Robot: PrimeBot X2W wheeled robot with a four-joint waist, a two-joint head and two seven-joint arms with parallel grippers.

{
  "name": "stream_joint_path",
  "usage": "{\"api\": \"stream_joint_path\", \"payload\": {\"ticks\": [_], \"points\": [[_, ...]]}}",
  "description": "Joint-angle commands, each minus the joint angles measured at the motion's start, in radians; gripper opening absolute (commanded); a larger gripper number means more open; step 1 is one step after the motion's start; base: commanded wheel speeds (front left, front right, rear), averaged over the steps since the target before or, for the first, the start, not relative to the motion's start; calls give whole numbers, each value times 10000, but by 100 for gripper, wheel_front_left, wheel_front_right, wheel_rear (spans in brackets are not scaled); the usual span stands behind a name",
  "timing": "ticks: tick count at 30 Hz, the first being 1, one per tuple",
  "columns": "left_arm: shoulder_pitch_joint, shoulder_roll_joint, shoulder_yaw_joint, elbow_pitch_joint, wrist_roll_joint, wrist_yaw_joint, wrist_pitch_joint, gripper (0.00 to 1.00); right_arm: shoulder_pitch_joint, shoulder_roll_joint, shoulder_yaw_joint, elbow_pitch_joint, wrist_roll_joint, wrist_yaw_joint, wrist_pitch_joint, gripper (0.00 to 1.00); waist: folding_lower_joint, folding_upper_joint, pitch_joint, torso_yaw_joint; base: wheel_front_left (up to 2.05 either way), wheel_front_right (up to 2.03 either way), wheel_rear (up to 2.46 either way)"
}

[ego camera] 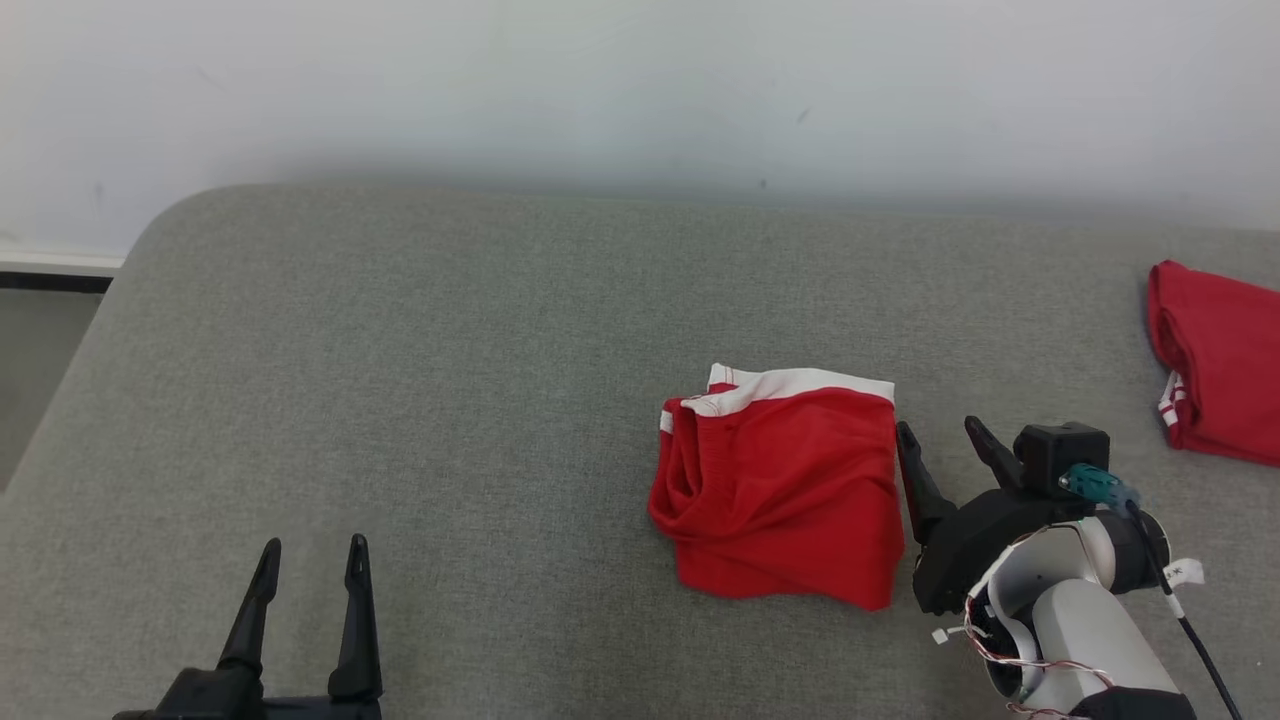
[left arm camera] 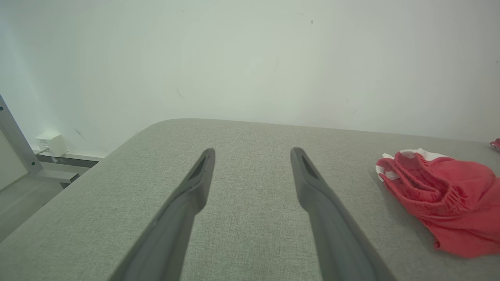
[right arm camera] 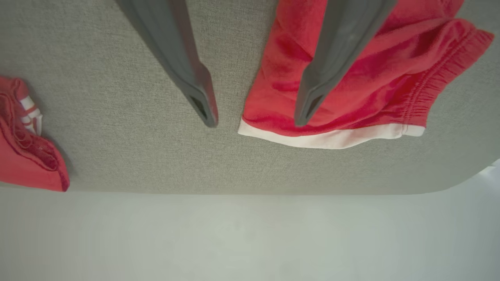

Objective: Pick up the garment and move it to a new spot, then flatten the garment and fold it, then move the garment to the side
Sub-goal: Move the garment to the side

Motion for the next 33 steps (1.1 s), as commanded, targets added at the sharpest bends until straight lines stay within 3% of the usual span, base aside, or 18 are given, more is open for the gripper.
{"api": "stream_joint_path", "payload": {"ticks": [1,12,19,20,21,22,26,33], "points": [[-168,-32,-15,43,5,-25,-25,100,-267,-35,45,424,-75,-1,-33,100,-2,-1,234,237,0,0,0],[-625,-83,1,107,15,-103,-26,100,-1448,115,71,3328,-266,-1,61,100,-2,-1,677,331,0,0,0],[-811,-86,53,185,69,-130,-26,100,-1619,185,757,4477,631,1,-93,100,-2,-1,799,313,0,0,0],[-821,-85,66,194,78,-138,-26,100,-1616,197,980,4575,923,10,-62,45,-2,-1,809,296,0,0,0],[-826,-86,79,208,79,-151,-26,100,-1638,217,1262,4641,1248,13,-65,27,-2,-1,814,278,0,0,0],[-823,-82,106,219,78,-163,-26,100,-1675,229,1476,4681,1496,13,-90,0,-2,-1,816,252,0,0,0],[-837,-92,146,262,111,-186,-25,100,-1872,175,2119,4765,2189,12,-232,0,-2,-1,817,155,0,0,0],[-908,-56,252,170,155,-207,-25,100,-2802,-67,2533,5014,1795,10,-862,0,-2,-1,997,-122,0,0,0]]}}
